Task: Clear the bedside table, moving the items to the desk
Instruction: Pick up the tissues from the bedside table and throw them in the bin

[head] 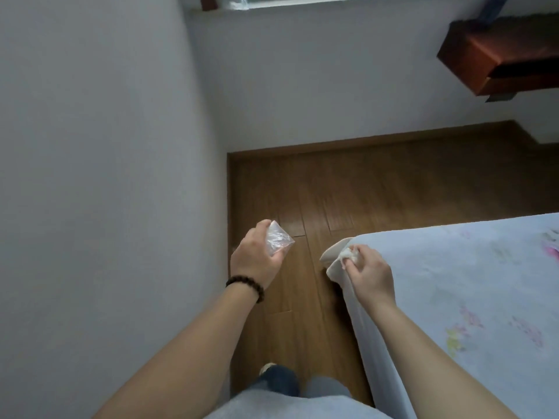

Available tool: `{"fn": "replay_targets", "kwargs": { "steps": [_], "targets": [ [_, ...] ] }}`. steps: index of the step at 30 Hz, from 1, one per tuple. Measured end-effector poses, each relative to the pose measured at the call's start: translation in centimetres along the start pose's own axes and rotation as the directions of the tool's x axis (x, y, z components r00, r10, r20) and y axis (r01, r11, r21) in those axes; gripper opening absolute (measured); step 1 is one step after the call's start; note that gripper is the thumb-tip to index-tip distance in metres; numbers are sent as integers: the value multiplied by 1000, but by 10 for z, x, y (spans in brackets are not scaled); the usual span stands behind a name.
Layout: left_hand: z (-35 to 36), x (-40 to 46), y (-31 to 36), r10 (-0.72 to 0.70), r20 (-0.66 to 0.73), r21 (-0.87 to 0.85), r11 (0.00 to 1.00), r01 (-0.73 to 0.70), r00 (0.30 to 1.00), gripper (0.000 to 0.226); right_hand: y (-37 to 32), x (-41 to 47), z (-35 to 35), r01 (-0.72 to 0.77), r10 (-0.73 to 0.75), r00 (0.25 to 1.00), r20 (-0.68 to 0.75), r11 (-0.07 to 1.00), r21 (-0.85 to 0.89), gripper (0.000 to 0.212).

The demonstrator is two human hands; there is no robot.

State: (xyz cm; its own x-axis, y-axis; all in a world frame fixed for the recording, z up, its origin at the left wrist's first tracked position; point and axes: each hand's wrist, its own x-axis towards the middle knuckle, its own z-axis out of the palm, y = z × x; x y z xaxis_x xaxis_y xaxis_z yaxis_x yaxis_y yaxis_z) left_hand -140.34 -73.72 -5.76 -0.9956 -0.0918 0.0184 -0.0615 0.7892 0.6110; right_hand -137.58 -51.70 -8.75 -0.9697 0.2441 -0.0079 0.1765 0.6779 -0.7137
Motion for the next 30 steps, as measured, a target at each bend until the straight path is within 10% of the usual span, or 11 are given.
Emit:
{"fn": "replay_targets", "kwargs": {
  "steps": [17, 30],
  "targets": [
    [139, 420, 165, 270, 215, -3, 961, -275, 939, 60, 53, 396, -36, -221, 209, 937, -279, 975, -12, 20],
    [309, 576, 412, 550, 505, -123, 809, -575, 665, 56, 156, 540, -167, -549, 529, 662, -531, 825, 137, 23]
  ]
}}
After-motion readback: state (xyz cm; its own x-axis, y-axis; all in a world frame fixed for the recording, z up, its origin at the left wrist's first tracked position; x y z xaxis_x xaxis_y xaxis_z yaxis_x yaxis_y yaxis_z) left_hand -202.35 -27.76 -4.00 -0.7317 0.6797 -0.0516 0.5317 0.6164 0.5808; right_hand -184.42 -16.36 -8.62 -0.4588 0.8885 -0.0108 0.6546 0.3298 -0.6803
